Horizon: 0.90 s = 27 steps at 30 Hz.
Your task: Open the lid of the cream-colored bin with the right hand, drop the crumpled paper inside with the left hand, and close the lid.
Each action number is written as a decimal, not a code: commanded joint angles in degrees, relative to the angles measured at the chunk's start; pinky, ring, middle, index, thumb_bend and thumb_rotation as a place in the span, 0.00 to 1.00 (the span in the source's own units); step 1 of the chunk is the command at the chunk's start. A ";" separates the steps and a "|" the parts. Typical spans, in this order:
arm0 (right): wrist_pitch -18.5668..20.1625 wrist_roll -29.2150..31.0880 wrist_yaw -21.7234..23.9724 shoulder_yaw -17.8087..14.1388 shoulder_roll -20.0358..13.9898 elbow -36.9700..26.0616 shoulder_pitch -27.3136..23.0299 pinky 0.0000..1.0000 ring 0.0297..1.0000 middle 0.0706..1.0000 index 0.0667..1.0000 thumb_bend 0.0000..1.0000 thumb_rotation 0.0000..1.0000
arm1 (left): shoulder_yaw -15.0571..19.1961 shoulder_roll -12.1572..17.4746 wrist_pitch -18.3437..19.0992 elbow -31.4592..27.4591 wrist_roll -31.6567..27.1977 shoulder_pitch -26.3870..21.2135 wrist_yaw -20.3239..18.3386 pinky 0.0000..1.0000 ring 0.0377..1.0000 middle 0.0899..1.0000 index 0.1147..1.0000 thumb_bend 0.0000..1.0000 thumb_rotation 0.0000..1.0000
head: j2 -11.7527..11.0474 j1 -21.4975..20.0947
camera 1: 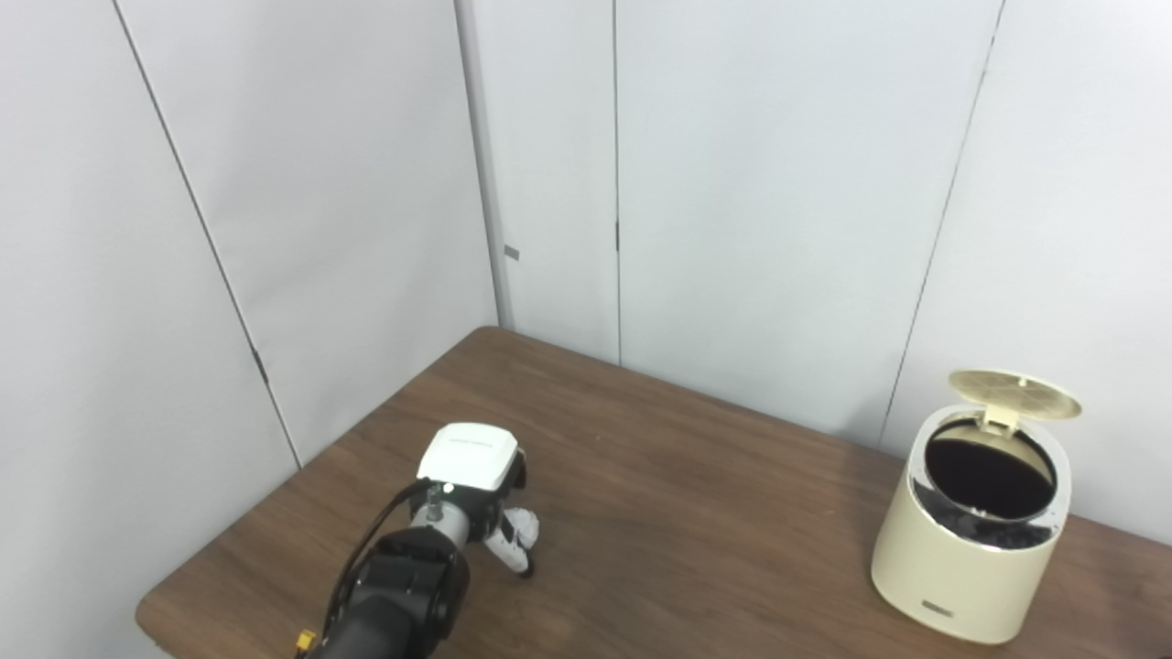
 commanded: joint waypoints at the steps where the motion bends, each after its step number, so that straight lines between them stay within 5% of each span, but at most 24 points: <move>1: -1.59 0.41 -0.35 -0.64 -1.00 -1.97 -1.59 0.68 0.87 0.98 1.00 0.98 0.76 | -0.93 0.95 0.24 1.29 0.16 -0.55 0.42 0.48 0.59 0.57 0.64 0.86 0.20 | 0.01 0.00; 13: 0.19 -0.81 -0.11 -0.78 -1.31 -3.88 -1.22 0.68 0.87 0.98 1.00 0.96 0.79 | -2.90 1.92 0.47 6.13 -3.60 -0.06 2.17 0.52 0.53 0.50 0.55 0.80 0.08 | 1.02 -0.23; 15: 0.42 -0.72 0.07 -0.88 -1.37 -4.17 -1.16 0.67 0.87 0.99 1.00 0.96 0.80 | -3.20 1.82 0.70 6.93 -4.53 0.10 2.72 0.51 0.52 0.41 0.48 0.58 0.02 | 1.31 -0.33; 17: 0.78 -0.58 0.28 -1.00 -1.33 -4.42 -1.15 0.67 0.87 0.99 1.00 0.95 0.79 | -3.42 1.74 0.72 7.69 -5.83 0.26 3.77 0.45 0.45 0.42 0.44 0.54 0.00 | 1.31 -0.33; 27: 0.59 -1.74 0.48 -0.99 -1.64 -4.66 -1.53 0.64 0.87 1.00 1.00 0.96 0.84 | -7.11 2.42 2.05 9.94 -7.38 0.49 5.56 0.34 0.30 0.42 0.42 0.53 0.00 | 2.01 -0.47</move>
